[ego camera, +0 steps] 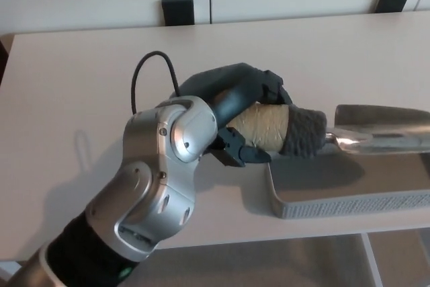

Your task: The robot walks towards a desk on which a shovel is kept on the left hand side and a container is kept on the right hand side. The robot picks up the shovel using its left hand and places it in the container.

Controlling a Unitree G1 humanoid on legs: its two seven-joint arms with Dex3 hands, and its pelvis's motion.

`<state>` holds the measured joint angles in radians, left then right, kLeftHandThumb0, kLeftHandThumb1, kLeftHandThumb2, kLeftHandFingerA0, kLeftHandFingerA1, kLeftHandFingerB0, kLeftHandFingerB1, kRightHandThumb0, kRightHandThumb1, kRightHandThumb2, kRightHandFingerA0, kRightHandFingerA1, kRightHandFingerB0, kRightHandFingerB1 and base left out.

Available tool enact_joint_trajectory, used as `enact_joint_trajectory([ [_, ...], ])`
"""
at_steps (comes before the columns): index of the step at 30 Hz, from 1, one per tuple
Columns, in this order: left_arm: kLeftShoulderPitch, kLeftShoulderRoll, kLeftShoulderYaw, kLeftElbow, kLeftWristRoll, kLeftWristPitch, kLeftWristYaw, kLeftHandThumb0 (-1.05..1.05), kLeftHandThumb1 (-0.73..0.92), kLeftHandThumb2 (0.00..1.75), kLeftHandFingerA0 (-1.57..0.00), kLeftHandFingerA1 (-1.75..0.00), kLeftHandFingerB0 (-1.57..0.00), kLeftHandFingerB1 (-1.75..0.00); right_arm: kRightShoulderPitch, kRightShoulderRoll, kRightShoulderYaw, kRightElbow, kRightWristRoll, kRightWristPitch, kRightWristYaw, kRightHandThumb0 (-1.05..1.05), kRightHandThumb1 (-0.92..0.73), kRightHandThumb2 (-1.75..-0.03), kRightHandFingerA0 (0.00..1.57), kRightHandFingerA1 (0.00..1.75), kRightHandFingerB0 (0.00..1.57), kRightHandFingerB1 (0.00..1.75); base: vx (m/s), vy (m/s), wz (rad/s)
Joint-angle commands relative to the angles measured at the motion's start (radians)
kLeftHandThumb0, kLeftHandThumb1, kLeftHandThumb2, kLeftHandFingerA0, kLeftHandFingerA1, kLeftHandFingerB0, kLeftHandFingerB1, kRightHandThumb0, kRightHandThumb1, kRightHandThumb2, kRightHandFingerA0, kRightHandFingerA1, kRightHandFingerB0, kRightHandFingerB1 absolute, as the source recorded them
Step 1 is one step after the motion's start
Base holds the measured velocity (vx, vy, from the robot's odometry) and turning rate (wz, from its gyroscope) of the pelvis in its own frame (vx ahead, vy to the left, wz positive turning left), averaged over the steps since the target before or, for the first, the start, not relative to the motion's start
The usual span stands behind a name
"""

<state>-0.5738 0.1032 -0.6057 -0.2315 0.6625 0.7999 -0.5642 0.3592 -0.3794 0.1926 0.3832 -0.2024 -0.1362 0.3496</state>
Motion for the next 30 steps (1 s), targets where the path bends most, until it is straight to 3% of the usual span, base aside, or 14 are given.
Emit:
enact_joint_trajectory([
  [1,-0.001,0.018,-0.040,-0.046,0.008,0.053,-0.057,-0.21,0.74,0.61,-1.02,-1.11,-0.49,-0.45,0.008,-0.018,-0.002,-0.017,-0.006,0.018,0.001,-0.45,-0.69,-0.60,0.63,0.51,0.44,0.40,0.00,0.000,0.00],
  [6,-0.017,0.015,-0.059,-0.029,-0.005,0.100,-0.085,-0.21,0.74,0.61,-0.88,-0.91,-0.52,-0.46,0.006,-0.022,0.000,-0.025,-0.013,0.017,0.002,-0.44,-0.69,-0.60,0.65,0.52,0.44,0.40,0.00,0.000,0.00],
  [12,-0.017,0.004,-0.070,0.006,-0.002,0.118,-0.079,-0.21,0.73,0.61,-0.94,-1.09,-0.53,-0.48,0.007,-0.023,0.000,-0.024,-0.011,0.013,0.003,-0.44,-0.69,-0.60,0.63,0.51,0.45,0.40,0.00,0.000,0.00],
  [13,-0.020,0.002,-0.074,0.016,0.000,0.127,-0.080,-0.21,0.73,0.61,-0.94,-1.08,-0.50,-0.47,0.007,-0.023,0.002,-0.028,-0.014,0.020,0.002,-0.49,-0.56,-0.85,0.56,0.61,0.38,0.52,0.00,0.000,0.00],
  [14,-0.019,0.000,-0.076,0.024,0.001,0.126,-0.077,-0.21,0.72,0.61,-0.96,-1.02,-0.52,-0.48,0.010,-0.024,0.003,-0.036,-0.018,0.027,0.000,-0.49,-0.56,-0.85,0.56,0.61,0.39,0.51,0.00,0.000,0.00],
  [15,-0.019,-0.004,-0.078,0.032,0.002,0.131,-0.072,-0.19,0.72,0.61,-0.96,-1.01,-0.52,-0.47,0.010,-0.025,0.004,-0.037,-0.020,0.025,-0.001,-0.44,-0.68,-0.60,0.63,0.51,0.45,0.40,0.00,0.000,0.00],
  [16,-0.017,-0.010,-0.079,0.040,0.002,0.133,-0.064,-0.17,0.71,0.61,-0.94,-1.02,-0.51,-0.47,0.009,-0.026,0.004,-0.035,-0.019,0.023,0.002,-0.49,-0.56,-0.85,0.56,0.61,0.39,0.52,0.00,0.000,0.00],
  [18,-0.021,-0.015,-0.086,0.057,0.007,0.146,-0.061,-0.17,0.72,0.61,-0.97,-1.00,-0.46,-0.44,0.012,-0.025,0.003,-0.044,-0.016,0.034,0.005,-0.49,-0.56,-0.85,0.55,0.60,0.39,0.51,0.00,0.000,0.00],
  [19,-0.019,-0.016,-0.087,0.058,0.009,0.143,-0.057,-0.17,0.72,0.61,-0.97,-0.96,-0.51,-0.47,0.011,-0.027,0.006,-0.045,-0.021,0.033,0.005,-0.43,-0.69,-0.60,0.63,0.50,0.45,0.40,0.00,0.000,0.00],
  [20,-0.018,-0.013,-0.092,0.064,0.012,0.133,-0.050,-0.19,0.72,0.61,-0.99,-0.94,-0.52,-0.47,0.010,-0.028,0.007,-0.044,-0.023,0.032,0.004,-0.49,-0.56,-0.85,0.55,0.60,0.39,0.51,0.00,0.000,0.00],
  [25,-0.013,-0.023,-0.086,0.087,0.007,0.126,-0.036,-0.18,0.73,0.61,-1.00,-0.96,-0.55,-0.48,0.005,-0.032,0.013,-0.036,-0.027,0.025,0.004,-0.49,-0.56,-0.86,0.56,0.61,0.39,0.52,0.00,0.000,0.00],
  [26,-0.006,-0.027,-0.082,0.090,0.004,0.120,-0.026,-0.18,0.74,0.61,-1.00,-0.95,-0.57,-0.49,0.005,-0.032,0.013,-0.037,-0.027,0.027,0.004,-0.44,-0.69,-0.60,0.64,0.52,0.45,0.40,0.00,0.000,0.00],
  [29,-0.002,-0.035,-0.083,0.096,0.003,0.125,-0.020,-0.19,0.75,0.62,-1.02,-0.89,-0.53,-0.46,0.009,-0.034,0.014,-0.046,-0.030,0.028,0.004,-0.49,-0.56,-0.85,0.56,0.61,0.39,0.51,0.00,0.000,0.00],
  [30,0.001,-0.036,-0.081,0.091,0.003,0.126,-0.017,-0.21,0.77,0.62,-1.02,-0.89,-0.52,-0.46,0.004,-0.033,0.014,-0.040,-0.030,0.025,0.004,-0.44,-0.67,-0.60,0.62,0.51,0.44,0.40,0.00,0.000,0.00],
])
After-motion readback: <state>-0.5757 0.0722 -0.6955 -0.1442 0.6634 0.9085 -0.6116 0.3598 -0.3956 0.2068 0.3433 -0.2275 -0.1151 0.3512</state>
